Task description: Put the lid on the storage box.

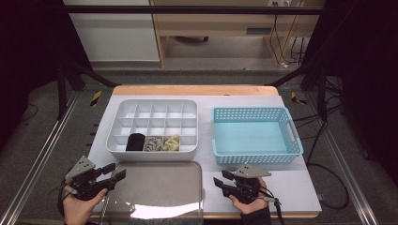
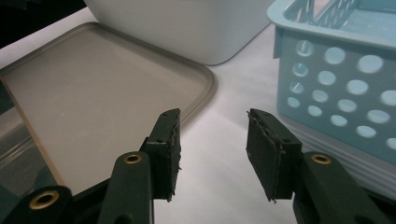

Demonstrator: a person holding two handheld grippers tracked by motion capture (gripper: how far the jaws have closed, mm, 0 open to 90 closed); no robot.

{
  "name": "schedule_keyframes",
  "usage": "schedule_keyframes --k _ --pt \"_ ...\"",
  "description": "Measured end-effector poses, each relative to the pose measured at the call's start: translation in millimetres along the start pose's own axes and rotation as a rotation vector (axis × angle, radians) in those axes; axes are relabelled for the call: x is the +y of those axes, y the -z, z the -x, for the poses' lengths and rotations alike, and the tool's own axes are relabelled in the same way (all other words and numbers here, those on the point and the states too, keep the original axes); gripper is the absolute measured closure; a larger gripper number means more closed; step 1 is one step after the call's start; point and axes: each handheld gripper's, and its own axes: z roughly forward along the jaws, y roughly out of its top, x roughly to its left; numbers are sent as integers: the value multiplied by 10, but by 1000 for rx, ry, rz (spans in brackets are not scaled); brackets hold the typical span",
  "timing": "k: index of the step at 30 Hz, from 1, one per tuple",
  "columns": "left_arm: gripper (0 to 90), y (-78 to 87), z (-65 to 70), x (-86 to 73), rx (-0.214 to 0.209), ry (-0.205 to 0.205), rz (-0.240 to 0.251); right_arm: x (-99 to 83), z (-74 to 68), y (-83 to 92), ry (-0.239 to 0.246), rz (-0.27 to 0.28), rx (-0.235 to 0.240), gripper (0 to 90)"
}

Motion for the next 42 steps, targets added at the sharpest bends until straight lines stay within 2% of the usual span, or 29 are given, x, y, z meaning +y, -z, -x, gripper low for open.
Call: schedule_keyframes --k 4,8,13,18,20,24,26,27,30,33,34,39,42 --pt "425 -42 -45 -37 -5 2 -27 -5 -20 -21 4 -11 8 539" --pt "426 -61 -93 -54 -15 1 -26 0 -33 -28 14 -12 5 530" --pt "427 -61 -156 -43 -23 2 -25 0 -58 -46 4 -11 29 518" --pt "428 -37 -259 -3 -38 -34 -25 3 -79 -81 -1 -17 40 519" --pt "428 -32 -290 -20 -39 -17 -38 5 -95 -104 -3 -21 46 521" --pt "427 -9 -328 -116 -11 -1 -77 8 -141 -156 -7 -32 68 528" --pt "427 28 -336 -172 -28 49 -81 9 -165 -179 -9 -40 78 530" --pt "428 53 -323 -198 -38 60 -82 7 -173 -187 -11 -44 80 532" --pt "432 106 -267 -270 -7 50 -96 -7 -203 -216 -23 -58 95 533" --pt "453 127 -282 -332 0 70 -104 -25 -225 -218 -30 -67 99 533" --pt "456 130 -279 -352 9 65 -108 -34 -229 -216 -30 -69 104 533" --pt "476 150 -227 -445 5 65 -131 -97 -238 -203 -51 -91 101 537" --pt "477 174 -226 -488 11 82 -134 -132 -245 -197 -67 -100 95 537"
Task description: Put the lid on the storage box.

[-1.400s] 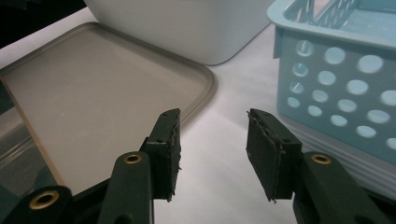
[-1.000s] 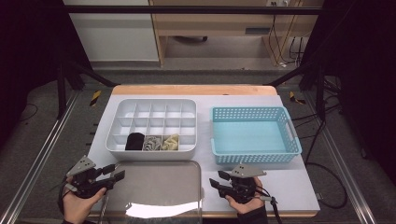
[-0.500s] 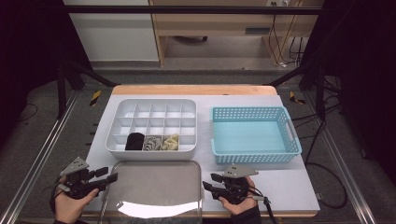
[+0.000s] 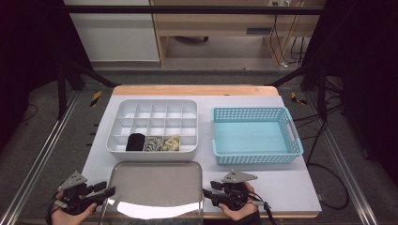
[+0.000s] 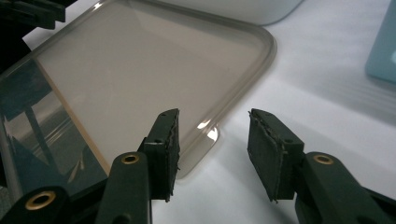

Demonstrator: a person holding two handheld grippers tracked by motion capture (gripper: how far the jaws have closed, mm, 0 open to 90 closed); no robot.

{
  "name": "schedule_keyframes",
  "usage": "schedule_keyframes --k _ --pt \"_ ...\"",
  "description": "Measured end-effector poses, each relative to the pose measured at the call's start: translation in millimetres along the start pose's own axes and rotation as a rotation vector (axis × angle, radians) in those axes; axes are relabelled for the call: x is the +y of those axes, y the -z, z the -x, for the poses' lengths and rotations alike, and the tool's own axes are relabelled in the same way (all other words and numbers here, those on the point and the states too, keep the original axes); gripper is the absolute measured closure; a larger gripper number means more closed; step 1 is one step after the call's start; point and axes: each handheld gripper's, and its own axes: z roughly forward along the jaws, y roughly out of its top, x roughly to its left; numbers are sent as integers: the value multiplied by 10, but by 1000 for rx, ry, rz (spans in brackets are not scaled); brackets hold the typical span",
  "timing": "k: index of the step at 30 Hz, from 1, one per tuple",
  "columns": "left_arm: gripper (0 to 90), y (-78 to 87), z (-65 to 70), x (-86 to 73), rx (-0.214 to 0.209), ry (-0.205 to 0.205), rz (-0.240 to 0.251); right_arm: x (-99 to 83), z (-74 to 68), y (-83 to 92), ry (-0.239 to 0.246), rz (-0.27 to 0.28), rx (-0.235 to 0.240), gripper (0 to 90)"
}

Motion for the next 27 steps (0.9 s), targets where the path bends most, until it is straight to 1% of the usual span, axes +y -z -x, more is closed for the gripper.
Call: schedule_keyframes --k 4,5,7,8,9,10,11,14,17,21,22,23,27 --pt "469 1 -14 -57 -5 10 -13 -36 -31 -6 -28 -21 -7 537" --pt "465 3 -17 -63 -8 13 -9 -43 -38 -16 -33 -25 -2 535" --pt "455 4 -21 -72 -12 15 -4 -58 -49 -38 -31 -35 -4 528" --pt "446 3 -16 -75 -8 10 -4 -65 -58 -50 -29 -42 4 527" --pt "426 -7 -8 -79 7 4 -15 -72 -63 -63 -27 -46 9 527" --pt "392 -26 -5 -85 18 3 -41 -78 -69 -73 -24 -48 8 526" --pt "385 -33 2 -99 18 -8 -31 -83 -72 -79 -20 -49 7 523" --pt "353 -34 8 -116 10 -8 -21 -97 -80 -93 -32 -48 11 517" --pt "324 -42 17 -113 5 -3 -25 -104 -81 -100 -45 -41 22 518" --pt "317 -48 19 -112 7 13 -25 -105 -105 -106 -51 -42 12 504" --pt "305 -51 24 -113 7 9 -25 -107 -104 -110 -49 -40 10 497" --pt "300 -54 30 -112 7 5 -27 -106 -114 -111 -59 -41 8 493" --pt "296 -55 35 -113 13 -3 -27 -111 -138 -115 -47 -40 3 463"
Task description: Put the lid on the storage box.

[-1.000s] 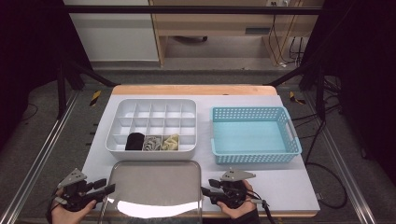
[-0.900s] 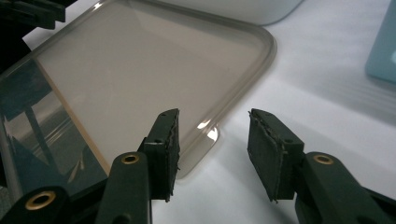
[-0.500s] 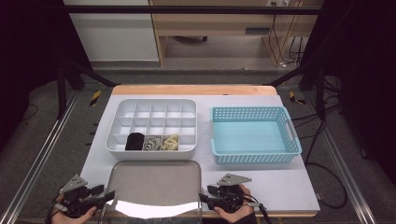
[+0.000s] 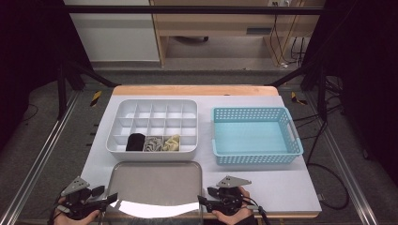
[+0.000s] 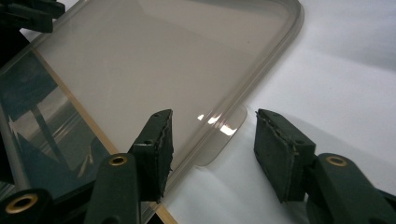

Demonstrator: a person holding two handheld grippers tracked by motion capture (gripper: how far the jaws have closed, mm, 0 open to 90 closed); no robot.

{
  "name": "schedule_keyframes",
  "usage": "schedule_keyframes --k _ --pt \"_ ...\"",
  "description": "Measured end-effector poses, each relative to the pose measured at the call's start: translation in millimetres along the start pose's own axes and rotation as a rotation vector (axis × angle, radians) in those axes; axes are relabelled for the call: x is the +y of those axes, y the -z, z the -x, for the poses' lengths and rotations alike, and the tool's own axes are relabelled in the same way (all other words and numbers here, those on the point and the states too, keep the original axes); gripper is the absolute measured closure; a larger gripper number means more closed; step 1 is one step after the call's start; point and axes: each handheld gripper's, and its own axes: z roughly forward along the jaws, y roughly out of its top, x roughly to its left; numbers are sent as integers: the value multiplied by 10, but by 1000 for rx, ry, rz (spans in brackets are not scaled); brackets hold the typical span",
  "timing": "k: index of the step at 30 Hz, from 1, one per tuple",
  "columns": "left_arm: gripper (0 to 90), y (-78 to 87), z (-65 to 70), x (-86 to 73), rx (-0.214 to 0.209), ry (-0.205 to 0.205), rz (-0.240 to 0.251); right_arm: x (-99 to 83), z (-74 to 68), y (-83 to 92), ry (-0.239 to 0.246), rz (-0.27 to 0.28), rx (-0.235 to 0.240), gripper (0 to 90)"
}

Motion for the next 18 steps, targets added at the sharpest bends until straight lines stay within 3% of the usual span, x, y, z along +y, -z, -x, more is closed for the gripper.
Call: schedule_keyframes --k 3,6,11,14,18 --pt "294 -6 14 3 6 -11 -3 -7 -8 -2 3 4 0 452" --pt "277 -10 19 5 2 -12 -6 -26 -8 -5 40 13 9 436" --pt "271 -14 33 8 12 -21 -11 -36 -14 -2 32 17 14 429" --pt "277 -4 17 4 6 7 0 -51 -23 -2 42 21 17 476" --pt "354 45 12 -17 3 46 2 -59 -10 -2 -6 23 64 508"
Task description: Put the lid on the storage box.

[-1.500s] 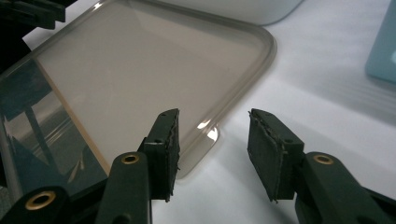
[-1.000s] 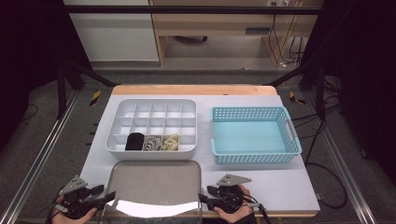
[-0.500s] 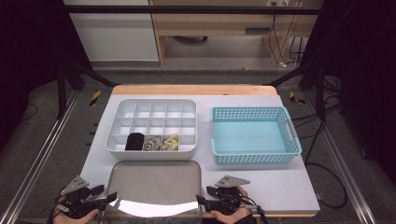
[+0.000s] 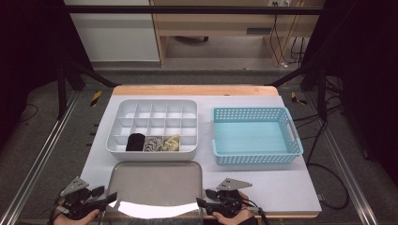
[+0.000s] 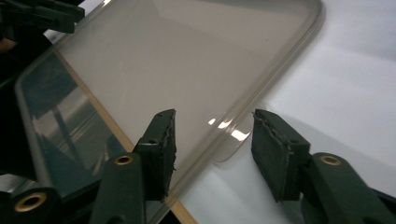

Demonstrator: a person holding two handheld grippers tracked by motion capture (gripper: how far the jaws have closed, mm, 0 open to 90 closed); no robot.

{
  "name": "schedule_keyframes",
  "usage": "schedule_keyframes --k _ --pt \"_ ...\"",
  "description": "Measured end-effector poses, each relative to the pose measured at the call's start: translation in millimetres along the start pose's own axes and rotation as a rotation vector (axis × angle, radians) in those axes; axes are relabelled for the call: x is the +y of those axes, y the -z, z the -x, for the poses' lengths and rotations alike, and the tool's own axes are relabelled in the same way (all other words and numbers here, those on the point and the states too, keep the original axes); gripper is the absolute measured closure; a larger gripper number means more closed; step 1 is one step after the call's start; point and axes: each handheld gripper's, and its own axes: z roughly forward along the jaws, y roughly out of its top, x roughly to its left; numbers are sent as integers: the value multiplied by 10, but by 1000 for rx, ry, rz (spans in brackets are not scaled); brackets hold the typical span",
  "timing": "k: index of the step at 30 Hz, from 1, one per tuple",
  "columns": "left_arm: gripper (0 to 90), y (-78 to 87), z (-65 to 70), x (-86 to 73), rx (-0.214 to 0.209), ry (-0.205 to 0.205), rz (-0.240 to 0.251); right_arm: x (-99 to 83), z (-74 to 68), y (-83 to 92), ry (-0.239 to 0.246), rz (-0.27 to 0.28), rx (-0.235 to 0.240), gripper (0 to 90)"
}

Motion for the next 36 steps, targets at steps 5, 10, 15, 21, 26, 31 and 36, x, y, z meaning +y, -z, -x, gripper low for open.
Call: schedule_keyframes --k 5,10,15,21,26,31,36 --pt "383 19 19 -20 14 0 -6 3 8 -1 -40 2 -8 565" --pt "374 10 36 -19 22 4 -8 6 16 -2 -91 3 -16 588" --pt "366 5 30 -15 19 7 -9 23 39 -5 -149 0 -11 604" --pt "389 8 33 -20 30 20 -5 32 45 -6 -190 5 -7 604" --pt "417 11 33 -23 38 22 -1 54 49 29 -229 30 54 703" --pt "428 16 25 -26 35 21 2 109 -77 -41 -173 -5 44 641" --pt "422 14 32 -26 36 21 2 78 15 -5 -186 19 8 622"
